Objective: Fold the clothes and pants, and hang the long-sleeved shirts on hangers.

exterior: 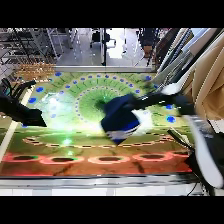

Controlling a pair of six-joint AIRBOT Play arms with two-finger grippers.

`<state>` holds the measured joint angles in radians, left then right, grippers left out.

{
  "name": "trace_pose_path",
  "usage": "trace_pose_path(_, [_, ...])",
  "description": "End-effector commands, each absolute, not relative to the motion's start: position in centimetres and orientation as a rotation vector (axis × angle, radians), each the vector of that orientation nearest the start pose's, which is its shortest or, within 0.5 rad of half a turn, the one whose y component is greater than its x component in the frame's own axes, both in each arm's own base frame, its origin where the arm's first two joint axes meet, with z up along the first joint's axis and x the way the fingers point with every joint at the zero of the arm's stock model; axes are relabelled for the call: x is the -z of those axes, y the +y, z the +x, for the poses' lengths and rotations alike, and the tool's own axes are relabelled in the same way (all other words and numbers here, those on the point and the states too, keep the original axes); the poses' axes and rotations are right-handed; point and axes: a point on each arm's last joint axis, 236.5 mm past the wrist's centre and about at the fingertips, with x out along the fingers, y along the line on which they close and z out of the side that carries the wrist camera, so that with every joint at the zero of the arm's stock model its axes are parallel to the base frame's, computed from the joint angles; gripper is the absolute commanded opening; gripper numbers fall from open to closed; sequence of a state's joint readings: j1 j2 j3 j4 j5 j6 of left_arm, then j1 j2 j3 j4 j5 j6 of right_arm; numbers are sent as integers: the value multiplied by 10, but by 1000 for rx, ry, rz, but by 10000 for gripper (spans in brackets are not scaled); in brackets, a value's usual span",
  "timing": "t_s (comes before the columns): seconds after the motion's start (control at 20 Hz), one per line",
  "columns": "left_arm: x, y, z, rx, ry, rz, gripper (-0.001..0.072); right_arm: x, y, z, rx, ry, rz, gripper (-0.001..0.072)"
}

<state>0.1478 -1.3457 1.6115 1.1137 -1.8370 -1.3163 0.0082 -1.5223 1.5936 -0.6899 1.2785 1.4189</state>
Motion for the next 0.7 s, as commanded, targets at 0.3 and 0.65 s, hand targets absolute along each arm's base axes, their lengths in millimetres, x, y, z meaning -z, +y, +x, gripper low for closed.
trace_pose_path(0.3, [-129, -53, 326, 586, 1431, -79, 8, -191, -185, 286, 118, 924, 828, 9])
trace_pose_path(0.65, [-128, -52, 341, 565, 1378, -79, 8, -52, -275, 38, 879, 1172, 1197, 10])
